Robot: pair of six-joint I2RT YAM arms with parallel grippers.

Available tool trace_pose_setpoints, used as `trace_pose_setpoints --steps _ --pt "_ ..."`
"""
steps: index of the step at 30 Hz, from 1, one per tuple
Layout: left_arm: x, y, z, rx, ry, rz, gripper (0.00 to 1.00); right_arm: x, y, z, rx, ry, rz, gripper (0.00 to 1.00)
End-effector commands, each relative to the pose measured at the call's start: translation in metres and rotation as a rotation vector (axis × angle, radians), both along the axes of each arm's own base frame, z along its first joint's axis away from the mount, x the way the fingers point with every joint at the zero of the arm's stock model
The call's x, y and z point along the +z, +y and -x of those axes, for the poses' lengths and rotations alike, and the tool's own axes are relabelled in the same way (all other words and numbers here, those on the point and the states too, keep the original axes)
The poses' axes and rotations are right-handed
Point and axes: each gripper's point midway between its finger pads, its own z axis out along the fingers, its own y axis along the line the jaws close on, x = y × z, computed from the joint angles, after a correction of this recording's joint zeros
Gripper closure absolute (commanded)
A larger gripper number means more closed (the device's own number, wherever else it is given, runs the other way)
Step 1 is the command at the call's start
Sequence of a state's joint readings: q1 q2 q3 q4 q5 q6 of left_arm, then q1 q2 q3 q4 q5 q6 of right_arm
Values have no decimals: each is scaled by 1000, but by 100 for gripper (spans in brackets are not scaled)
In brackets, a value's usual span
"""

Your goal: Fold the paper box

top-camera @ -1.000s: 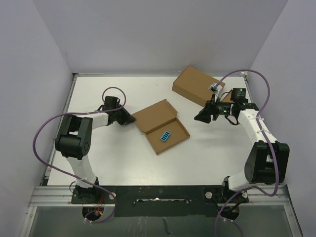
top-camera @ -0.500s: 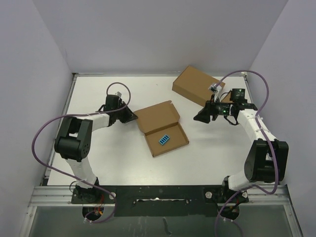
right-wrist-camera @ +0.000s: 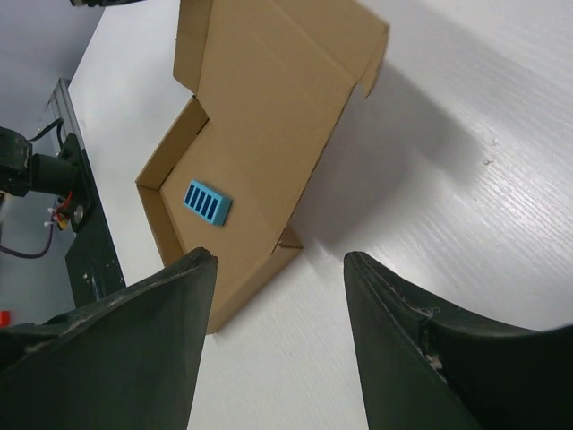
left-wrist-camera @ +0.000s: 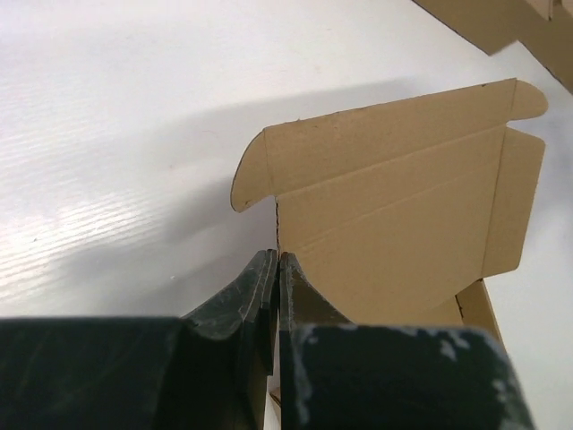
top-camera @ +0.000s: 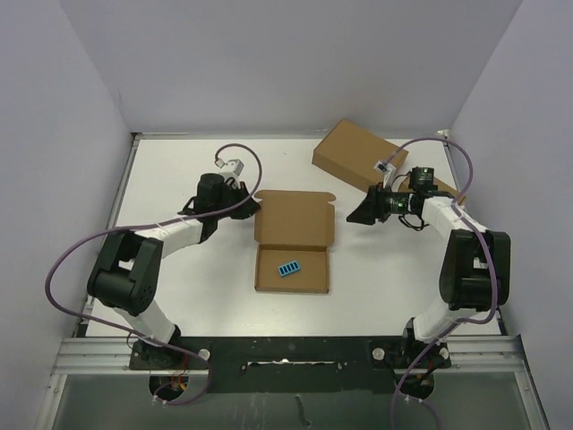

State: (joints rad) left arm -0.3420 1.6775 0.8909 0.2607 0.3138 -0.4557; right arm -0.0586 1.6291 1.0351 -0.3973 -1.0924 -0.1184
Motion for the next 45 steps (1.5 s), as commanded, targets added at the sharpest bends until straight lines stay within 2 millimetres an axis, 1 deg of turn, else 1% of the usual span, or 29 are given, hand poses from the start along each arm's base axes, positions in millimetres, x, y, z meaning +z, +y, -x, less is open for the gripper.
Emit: trace_pose_setpoints --steps 1,4,5,7,11,12,16,21,24,25,28,32,39,45 --pt "57 -14 -3 -95 -319 -38 100 1 2 -12 -32 9 -27 40" --pt "67 -17 2 -111 -399 -30 100 -10 4 -18 -64 23 2 41" --pt "63 -15 6 -112 -404 -32 100 -14 6 -19 -69 30 17 41" --pt "64 -15 9 -111 -421 -37 100 -16 9 -21 -78 32 41 41" --pt "66 -16 12 -115 -442 -49 100 -11 17 -21 -62 11 51 44" --pt "67 -17 12 -115 -448 -50 100 -10 20 -20 -51 4 53 46" --pt "67 -19 14 -114 -448 -54 100 -1 32 -12 -6 -26 42 47" --pt "69 -21 16 -116 -450 -52 100 -4 35 -16 -28 -36 78 48" --pt "68 -22 17 -116 -449 -55 100 -6 35 -18 -60 -27 106 57" --pt "68 -22 17 -115 -448 -55 100 -5 36 -18 -65 -31 109 61" --pt "69 -22 18 -109 -446 -57 100 0 38 -17 -75 -40 114 75" --pt "72 -19 19 -89 -446 -59 100 6 38 -18 -94 -61 139 88" --pt "79 -23 22 -47 -420 -56 100 14 39 -21 -114 -99 180 100" --pt "87 -33 23 32 -415 -80 100 28 47 -30 -131 -193 248 100"
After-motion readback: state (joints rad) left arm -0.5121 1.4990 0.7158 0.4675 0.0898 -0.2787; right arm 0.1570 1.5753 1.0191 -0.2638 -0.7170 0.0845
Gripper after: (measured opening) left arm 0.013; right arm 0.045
